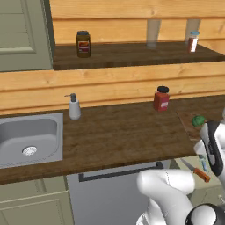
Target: Place the appropriate cutting tool for cutting the broccoli skin on the cutting board.
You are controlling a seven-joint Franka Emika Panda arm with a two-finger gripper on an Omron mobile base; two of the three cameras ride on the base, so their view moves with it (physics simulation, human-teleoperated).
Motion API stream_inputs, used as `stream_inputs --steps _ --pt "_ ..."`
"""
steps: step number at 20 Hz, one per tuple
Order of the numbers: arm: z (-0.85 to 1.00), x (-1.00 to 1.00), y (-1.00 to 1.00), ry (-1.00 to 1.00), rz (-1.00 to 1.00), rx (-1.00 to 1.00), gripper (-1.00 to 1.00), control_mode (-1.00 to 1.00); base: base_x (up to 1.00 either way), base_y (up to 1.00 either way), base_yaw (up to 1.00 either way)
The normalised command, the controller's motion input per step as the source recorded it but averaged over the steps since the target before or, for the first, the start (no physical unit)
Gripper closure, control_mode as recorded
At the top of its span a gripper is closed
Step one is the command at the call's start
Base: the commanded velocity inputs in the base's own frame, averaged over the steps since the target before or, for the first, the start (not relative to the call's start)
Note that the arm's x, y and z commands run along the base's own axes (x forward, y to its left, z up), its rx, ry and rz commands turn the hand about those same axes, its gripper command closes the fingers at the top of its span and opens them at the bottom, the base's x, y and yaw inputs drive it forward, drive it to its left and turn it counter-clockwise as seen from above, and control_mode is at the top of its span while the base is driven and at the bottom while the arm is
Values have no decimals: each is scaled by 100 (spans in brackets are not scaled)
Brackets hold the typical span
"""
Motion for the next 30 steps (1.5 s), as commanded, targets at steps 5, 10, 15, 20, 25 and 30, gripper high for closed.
stream_inputs --steps 5,10,15,20,25,30 --pt "-63 0 -47 2 0 5 -100 -100 0 0 0" --pt "-67 0 -33 3 0 4 -100 -100 0 0 0" --pt "-56 2 -17 9 0 1 -100 -100 0 0 0" --pt "-38 6 -6 20 0 0 -100 -100 0 0 0" --pt "-41 0 -2 19 0 0 -100 -100 0 0 0" --pt "-33 -4 -1 12 0 0 -100 -100 0 0 0"
